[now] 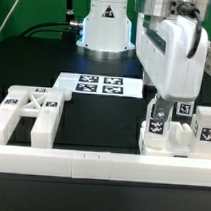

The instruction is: Assemble chair

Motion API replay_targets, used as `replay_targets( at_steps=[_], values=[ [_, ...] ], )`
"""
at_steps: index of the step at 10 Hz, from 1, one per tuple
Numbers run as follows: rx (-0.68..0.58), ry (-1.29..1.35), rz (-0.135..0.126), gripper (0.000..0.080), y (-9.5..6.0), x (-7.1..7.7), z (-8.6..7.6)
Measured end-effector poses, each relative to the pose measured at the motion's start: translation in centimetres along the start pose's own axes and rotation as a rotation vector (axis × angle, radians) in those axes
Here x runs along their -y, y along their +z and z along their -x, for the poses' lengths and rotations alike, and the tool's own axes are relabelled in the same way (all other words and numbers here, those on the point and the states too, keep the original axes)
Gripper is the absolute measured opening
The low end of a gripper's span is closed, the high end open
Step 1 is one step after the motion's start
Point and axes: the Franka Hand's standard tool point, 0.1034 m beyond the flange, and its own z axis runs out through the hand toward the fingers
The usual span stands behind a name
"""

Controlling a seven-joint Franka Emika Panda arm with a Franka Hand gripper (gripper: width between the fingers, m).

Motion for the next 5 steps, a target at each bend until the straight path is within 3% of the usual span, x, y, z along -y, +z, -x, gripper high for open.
replay_targets(
  at_steps=[3, 5],
  values=[
    [-0.001, -0.257, -0.005, 0.0648, -0.14, 0.17, 0.27],
    [-0.014, -0.458, -0.033, 0.0648, -0.20, 0.68, 0.79]
  ],
)
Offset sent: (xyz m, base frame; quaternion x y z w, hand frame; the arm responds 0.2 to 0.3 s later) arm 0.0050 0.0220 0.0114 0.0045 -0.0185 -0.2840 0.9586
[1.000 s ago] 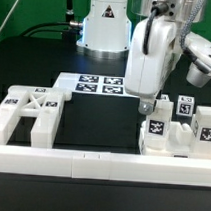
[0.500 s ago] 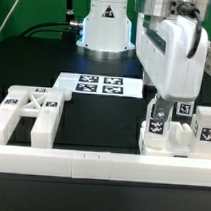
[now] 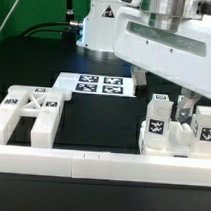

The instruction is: Assemble chair

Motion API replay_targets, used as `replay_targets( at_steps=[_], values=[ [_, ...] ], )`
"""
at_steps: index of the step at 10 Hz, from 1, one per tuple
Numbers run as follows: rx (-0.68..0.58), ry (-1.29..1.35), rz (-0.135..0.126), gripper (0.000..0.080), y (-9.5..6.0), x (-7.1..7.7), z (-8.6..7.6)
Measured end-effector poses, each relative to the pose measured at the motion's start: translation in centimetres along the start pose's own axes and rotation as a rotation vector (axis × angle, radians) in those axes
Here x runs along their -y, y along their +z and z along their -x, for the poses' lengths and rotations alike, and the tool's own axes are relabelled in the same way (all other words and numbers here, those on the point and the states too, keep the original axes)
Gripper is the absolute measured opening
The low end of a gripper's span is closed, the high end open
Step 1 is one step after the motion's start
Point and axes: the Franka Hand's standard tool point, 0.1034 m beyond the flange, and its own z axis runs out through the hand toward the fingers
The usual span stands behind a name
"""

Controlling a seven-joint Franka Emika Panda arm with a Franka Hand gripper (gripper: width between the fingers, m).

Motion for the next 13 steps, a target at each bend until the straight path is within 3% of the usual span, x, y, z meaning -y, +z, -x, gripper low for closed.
replay_targets(
  at_steps=[2, 5, 7, 11, 13],
  values=[
    [-0.037, -0.199, -0.027, 0.0648, 0.04, 0.31, -0.37],
    [-0.043, -0.367, -0.021, 0.0648, 0.07, 0.25, -0.46],
    [-0.057, -0.519, -0.034, 0.0648, 0.02, 0.73, 0.07],
    [-0.072, -0.643, -0.023, 0.0648, 0.31, 0.41, -0.15],
    [-0.072, -0.635, -0.022, 0.0399, 0.34, 0.12, -0.60]
  ],
)
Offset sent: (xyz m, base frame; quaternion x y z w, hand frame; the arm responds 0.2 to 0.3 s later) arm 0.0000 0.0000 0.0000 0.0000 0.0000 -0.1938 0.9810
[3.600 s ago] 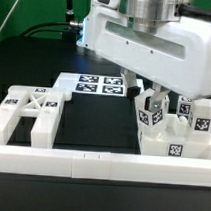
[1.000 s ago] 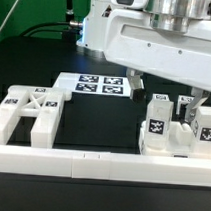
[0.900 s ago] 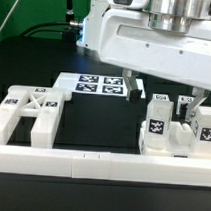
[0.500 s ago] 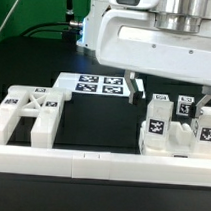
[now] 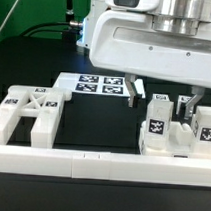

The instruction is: Assemble chair

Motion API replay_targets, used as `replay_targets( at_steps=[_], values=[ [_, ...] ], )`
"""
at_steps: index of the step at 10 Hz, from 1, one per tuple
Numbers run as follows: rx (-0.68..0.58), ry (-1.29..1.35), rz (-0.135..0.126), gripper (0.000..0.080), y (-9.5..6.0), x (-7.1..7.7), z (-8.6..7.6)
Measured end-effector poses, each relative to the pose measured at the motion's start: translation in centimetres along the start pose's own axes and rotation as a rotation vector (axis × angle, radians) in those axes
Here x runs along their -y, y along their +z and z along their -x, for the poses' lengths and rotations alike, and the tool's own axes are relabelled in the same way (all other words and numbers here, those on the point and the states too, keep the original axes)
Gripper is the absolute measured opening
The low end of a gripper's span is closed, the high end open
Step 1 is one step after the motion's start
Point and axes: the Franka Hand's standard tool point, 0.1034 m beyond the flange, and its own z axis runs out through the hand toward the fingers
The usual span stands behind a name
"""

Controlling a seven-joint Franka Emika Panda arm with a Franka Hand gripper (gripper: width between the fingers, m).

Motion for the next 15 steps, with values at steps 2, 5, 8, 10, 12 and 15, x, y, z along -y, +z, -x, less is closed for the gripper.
replay_targets(
  at_steps=[2, 5, 8, 10, 12, 15],
  values=[
    [-0.008, 0.007, -0.001, 0.0282, 0.06, 0.07, -0.03],
    [-0.035, 0.035, -0.002, 0.0282, 0.15, 0.21, -0.45],
    [-0.054, 0.129, 0.012, 0.0282, 0.19, 0.04, -0.88],
    [-0.055, 0.237, 0.010, 0.0283, 0.19, -0.09, -0.93],
    [-0.055, 0.391, 0.007, 0.0284, 0.18, -0.23, -0.92],
    [-0.045, 0.761, 0.003, 0.0284, 0.22, -0.75, -0.61]
  ],
)
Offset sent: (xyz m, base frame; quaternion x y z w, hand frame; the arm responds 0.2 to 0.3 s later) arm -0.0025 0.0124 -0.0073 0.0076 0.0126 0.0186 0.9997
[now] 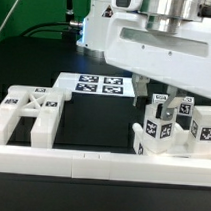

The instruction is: Assemble chair

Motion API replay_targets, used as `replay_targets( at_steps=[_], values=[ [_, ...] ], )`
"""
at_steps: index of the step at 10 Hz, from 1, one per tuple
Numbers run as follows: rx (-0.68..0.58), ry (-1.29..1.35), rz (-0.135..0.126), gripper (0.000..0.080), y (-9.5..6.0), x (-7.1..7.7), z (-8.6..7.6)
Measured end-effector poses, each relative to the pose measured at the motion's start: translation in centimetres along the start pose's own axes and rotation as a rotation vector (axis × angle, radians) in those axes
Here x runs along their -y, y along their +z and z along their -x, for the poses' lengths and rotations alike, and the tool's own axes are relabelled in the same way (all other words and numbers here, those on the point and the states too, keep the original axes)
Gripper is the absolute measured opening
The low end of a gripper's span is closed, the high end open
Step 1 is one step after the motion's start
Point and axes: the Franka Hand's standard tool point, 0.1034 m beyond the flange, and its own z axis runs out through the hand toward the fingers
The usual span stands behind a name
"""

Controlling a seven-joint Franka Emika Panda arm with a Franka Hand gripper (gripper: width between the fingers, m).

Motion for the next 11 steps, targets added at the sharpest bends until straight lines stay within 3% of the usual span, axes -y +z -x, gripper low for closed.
replay_targets(
  at_steps=[2, 5, 9, 10, 11],
  values=[
    [0.021, 0.225, -0.016, 0.0284, 0.01, -0.25, 0.11],
    [0.053, 0.528, 0.029, 0.0284, 0.01, -0.55, 0.36],
    [0.056, 0.665, 0.042, 0.0284, 0.15, -0.83, 0.35],
    [0.056, 0.628, 0.042, 0.0460, 0.17, -0.82, 0.39],
    [0.057, 0.582, 0.046, 0.0460, 0.13, -0.70, 0.64]
  ],
)
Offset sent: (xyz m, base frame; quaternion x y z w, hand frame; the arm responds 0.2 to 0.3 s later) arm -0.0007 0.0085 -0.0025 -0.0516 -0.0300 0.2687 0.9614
